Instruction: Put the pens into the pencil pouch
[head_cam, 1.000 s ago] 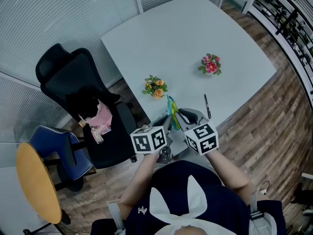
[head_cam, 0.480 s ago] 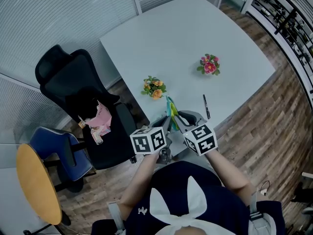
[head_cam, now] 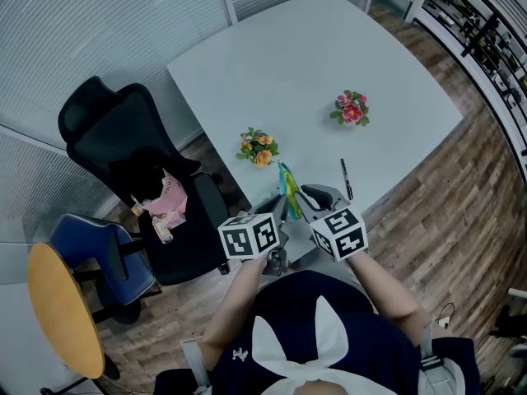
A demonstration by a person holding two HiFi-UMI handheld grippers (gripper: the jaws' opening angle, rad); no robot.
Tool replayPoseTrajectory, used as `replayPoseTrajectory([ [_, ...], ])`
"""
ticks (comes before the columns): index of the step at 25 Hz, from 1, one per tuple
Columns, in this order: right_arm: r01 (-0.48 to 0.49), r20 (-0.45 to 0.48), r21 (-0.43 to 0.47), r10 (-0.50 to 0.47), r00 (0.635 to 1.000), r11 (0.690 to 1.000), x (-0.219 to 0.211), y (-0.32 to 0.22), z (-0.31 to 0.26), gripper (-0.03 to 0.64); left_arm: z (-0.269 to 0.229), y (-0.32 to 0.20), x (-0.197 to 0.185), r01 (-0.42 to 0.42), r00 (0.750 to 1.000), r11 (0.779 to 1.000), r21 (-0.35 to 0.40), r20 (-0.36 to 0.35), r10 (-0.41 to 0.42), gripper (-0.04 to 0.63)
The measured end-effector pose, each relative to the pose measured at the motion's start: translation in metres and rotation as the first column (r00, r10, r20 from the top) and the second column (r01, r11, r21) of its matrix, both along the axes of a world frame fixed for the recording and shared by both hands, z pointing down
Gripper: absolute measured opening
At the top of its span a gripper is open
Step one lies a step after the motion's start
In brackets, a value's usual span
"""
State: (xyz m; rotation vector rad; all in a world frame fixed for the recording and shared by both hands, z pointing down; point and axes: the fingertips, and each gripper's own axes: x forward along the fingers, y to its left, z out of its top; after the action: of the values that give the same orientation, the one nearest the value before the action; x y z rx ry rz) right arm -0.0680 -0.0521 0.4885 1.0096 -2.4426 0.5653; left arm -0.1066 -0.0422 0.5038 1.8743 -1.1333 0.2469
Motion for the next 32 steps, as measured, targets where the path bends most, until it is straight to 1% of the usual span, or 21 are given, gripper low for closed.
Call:
replayPoseTrajectory([
  [8,-0.03,0.014,0.021,0.03,0.999,0.999,0.01,-0.006,-0.009,0.067,0.001,-0.002,0.001,0.001,1.0,1.0,0.002,0.0,-0.001,0.029],
  [19,-0.065,0.02,0.02,0.065,0.998,0.998,0.024,-0.011,-0.01,0.067,0.001,-0.005,0.009,-0.007,1.0,1.0,0.0,-0.005,0.007,0.029],
  [32,-0.146,0.008,0.007,0.146,0.989,0.989,0.068,-0.027,-0.002,0.067,0.004,-0.011,0.024,-0.016,1.0,1.0,-0.012,-0.003,0.016,0.029],
])
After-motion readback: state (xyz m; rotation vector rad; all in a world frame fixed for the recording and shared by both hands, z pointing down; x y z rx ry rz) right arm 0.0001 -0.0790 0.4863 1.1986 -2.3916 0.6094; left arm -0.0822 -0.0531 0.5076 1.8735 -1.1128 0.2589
